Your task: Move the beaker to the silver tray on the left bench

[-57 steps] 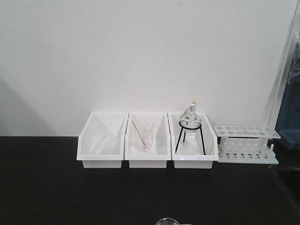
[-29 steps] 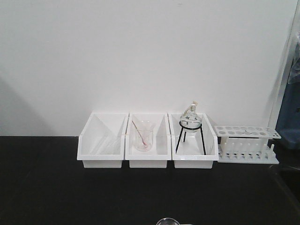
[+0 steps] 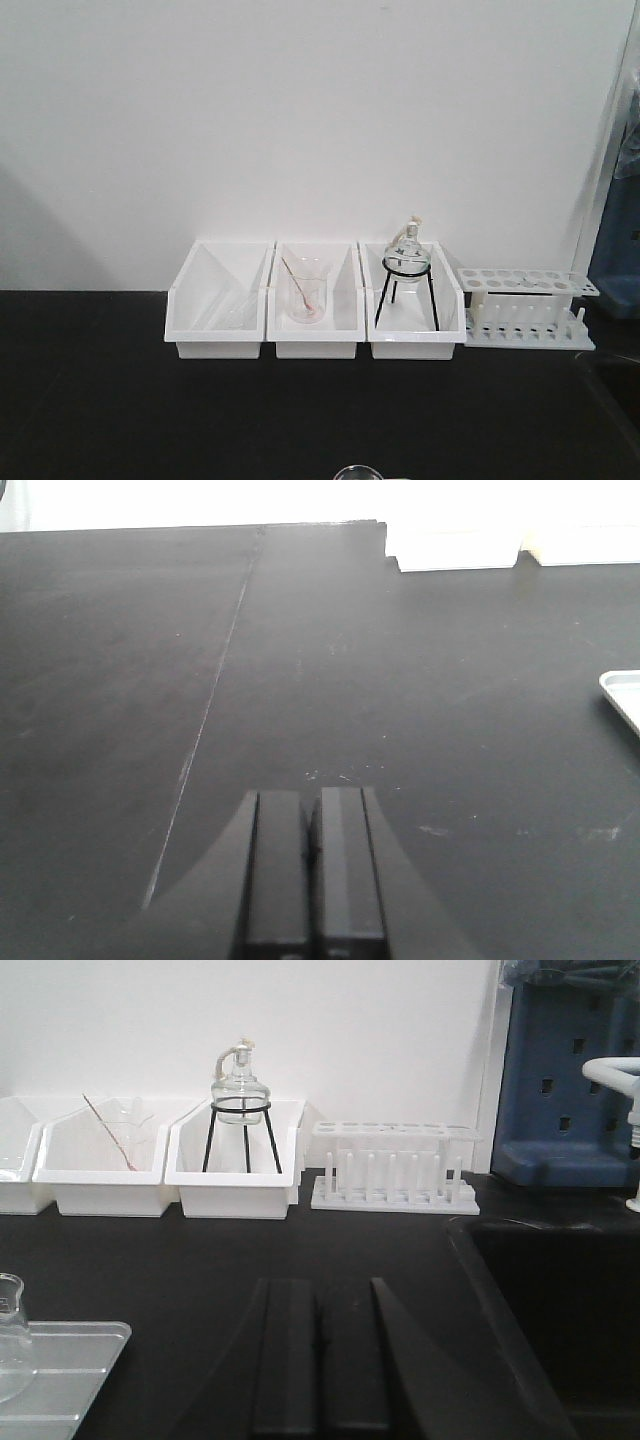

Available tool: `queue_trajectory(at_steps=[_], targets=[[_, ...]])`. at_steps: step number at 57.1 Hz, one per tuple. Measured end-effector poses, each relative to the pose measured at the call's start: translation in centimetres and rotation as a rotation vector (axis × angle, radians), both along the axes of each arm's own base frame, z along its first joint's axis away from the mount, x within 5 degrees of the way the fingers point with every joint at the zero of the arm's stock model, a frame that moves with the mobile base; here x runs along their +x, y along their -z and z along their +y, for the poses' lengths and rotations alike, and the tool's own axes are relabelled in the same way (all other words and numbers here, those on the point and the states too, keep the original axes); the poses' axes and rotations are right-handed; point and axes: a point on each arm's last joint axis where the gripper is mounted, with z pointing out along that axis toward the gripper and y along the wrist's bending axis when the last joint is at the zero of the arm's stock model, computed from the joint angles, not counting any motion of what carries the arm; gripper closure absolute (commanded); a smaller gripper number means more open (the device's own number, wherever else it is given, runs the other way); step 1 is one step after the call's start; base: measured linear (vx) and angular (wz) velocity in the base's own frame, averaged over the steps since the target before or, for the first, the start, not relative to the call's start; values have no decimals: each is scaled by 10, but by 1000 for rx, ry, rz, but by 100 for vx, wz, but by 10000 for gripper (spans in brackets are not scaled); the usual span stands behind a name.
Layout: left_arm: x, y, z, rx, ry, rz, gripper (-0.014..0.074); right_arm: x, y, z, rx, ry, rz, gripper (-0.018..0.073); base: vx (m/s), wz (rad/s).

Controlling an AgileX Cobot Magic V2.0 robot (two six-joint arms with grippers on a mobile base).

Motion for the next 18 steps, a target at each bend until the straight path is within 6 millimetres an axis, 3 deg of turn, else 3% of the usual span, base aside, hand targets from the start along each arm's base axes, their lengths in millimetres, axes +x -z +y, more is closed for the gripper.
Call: queue_trajectory(at_steps=[18], targets=[[0, 0, 0, 0, 0, 0, 594, 0, 0, 0, -1, 0, 0, 570, 0, 0]])
